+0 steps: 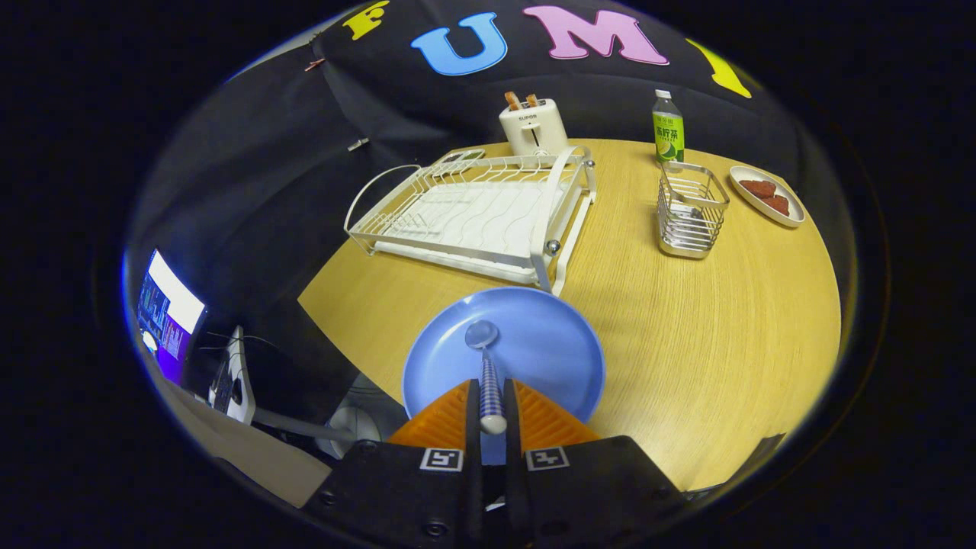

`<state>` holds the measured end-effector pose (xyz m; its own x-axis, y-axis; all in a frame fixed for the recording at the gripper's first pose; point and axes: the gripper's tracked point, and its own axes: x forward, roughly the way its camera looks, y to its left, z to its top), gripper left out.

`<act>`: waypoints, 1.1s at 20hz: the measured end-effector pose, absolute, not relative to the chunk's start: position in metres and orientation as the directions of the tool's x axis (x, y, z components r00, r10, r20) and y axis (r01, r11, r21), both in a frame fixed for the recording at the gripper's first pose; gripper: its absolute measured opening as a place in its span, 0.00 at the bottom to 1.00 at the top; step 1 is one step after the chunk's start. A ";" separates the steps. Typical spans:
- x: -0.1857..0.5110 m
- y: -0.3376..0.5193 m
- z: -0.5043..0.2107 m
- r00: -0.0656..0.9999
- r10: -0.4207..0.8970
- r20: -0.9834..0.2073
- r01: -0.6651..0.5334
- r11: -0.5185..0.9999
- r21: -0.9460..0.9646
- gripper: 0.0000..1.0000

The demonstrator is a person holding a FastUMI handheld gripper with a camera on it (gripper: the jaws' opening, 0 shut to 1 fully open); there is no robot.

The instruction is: Take the plate from the dish rack, then take the spoon from the basket and place it into the plate.

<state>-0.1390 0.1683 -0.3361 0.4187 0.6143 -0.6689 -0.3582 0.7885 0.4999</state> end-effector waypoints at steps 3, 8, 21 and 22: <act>-0.142 0.162 -0.355 0.393 0.571 -0.720 -0.337 0.818 0.466 0.20; -0.137 0.152 -0.365 0.397 0.533 -0.747 -0.316 0.843 0.434 0.55; -0.093 0.117 -0.307 0.566 0.435 -0.700 -0.304 0.900 0.312 0.99; -0.083 0.111 -0.294 0.597 0.419 -0.685 -0.294 0.908 0.299 0.99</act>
<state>-0.0828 0.1107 -0.2940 0.5966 0.4190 -0.6845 -0.2939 0.9077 0.2995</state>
